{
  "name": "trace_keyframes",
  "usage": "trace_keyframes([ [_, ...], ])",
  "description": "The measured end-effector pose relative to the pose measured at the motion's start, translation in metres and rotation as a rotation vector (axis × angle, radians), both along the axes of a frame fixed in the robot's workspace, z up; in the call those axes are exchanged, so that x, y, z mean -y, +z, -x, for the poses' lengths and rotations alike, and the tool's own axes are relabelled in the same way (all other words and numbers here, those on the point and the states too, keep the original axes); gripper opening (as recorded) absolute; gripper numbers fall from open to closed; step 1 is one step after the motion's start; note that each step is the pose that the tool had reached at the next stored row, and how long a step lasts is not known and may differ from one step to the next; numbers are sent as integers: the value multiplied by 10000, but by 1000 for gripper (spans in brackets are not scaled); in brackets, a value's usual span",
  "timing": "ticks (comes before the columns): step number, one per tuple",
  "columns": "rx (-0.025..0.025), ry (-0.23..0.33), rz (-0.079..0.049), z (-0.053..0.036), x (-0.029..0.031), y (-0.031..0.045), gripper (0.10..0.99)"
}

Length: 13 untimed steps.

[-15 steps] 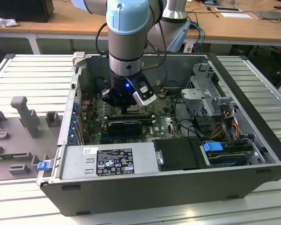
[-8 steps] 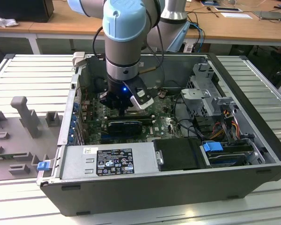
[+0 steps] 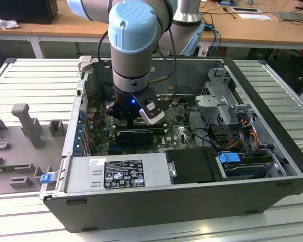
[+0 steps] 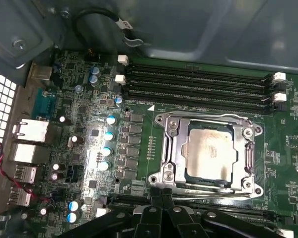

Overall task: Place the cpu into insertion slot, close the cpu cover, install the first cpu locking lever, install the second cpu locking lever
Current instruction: 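Install the second cpu locking lever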

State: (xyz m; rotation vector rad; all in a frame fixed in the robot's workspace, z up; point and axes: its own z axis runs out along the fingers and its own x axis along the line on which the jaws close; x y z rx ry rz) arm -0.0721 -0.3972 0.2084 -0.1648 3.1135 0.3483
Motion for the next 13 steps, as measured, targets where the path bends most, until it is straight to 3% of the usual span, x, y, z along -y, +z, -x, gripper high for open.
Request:
trace_keyframes([
  [3,0,8,-351,20,57,-12,106],
  [7,-1,18,-511,22,77,-46,106],
  [10,0,29,-723,22,80,-69,106],
  [13,-2,36,-849,22,80,-107,106],
])
